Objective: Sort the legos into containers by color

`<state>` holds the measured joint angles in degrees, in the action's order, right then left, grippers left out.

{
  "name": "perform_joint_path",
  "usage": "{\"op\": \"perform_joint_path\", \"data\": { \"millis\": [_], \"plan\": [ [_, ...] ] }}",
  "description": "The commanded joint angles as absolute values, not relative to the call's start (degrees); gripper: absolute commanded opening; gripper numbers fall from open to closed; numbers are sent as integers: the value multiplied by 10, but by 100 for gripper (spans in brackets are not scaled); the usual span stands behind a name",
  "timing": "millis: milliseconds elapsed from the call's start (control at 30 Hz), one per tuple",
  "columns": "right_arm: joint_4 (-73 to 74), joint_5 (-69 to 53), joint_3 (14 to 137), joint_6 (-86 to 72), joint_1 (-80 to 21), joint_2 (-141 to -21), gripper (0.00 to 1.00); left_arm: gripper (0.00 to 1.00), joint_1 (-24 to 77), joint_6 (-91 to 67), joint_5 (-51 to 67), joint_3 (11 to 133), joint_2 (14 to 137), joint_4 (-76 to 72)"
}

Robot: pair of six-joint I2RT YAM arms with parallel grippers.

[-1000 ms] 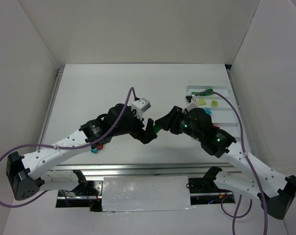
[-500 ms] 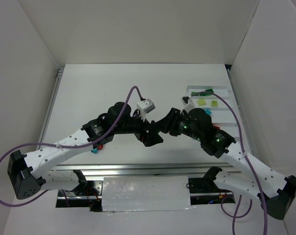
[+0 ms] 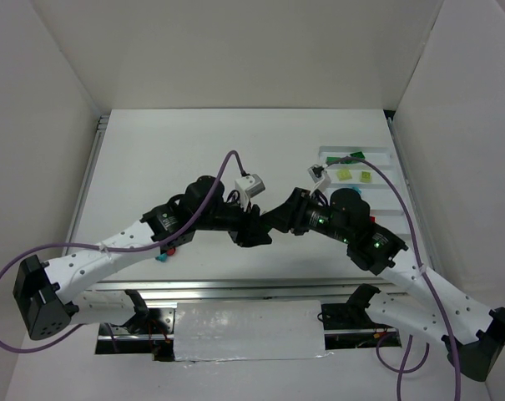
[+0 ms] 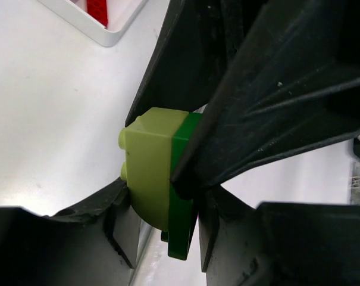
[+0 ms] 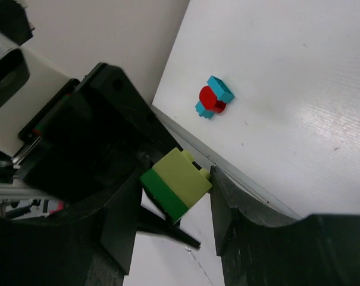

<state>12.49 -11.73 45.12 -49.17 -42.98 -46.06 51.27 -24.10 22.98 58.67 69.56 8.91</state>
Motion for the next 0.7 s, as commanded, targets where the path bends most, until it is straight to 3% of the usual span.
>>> {"op": "perform_joint_path", "data": {
  "millis": [0, 67, 100, 133, 233, 333, 367, 400, 467, 667],
  "plan": [
    [51, -170, 444, -502, -435, -459, 0, 38, 522, -234, 272, 591, 695, 12],
    [47, -175, 443, -498, -435, -461, 0, 25, 522, -235, 272, 591, 698, 13],
    [45, -178, 441, -498, -434, -461, 1, 8, 522, -234, 275, 593, 699, 14],
    [42, -178, 439, -497, -435, -461, 1, 4, 522, -235, 275, 598, 702, 20],
    [35, -184, 433, -497, -435, -462, 1, 0, 522, -229, 272, 607, 708, 32],
    [26, -192, 426, -496, -435, -458, 10, 0, 522, -228, 267, 607, 702, 37],
    [22, -192, 424, -495, -435, -454, 27, 0, 522, -226, 265, 606, 701, 38],
    [14, -194, 421, -497, -435, -449, 30, 0, 522, -223, 266, 604, 698, 37],
    [11, -195, 414, -497, -435, -441, 57, 0, 522, -221, 270, 595, 686, 29],
    [21, -190, 413, -501, -435, -428, 92, 0, 522, -209, 305, 563, 644, -3]
  ]
}}
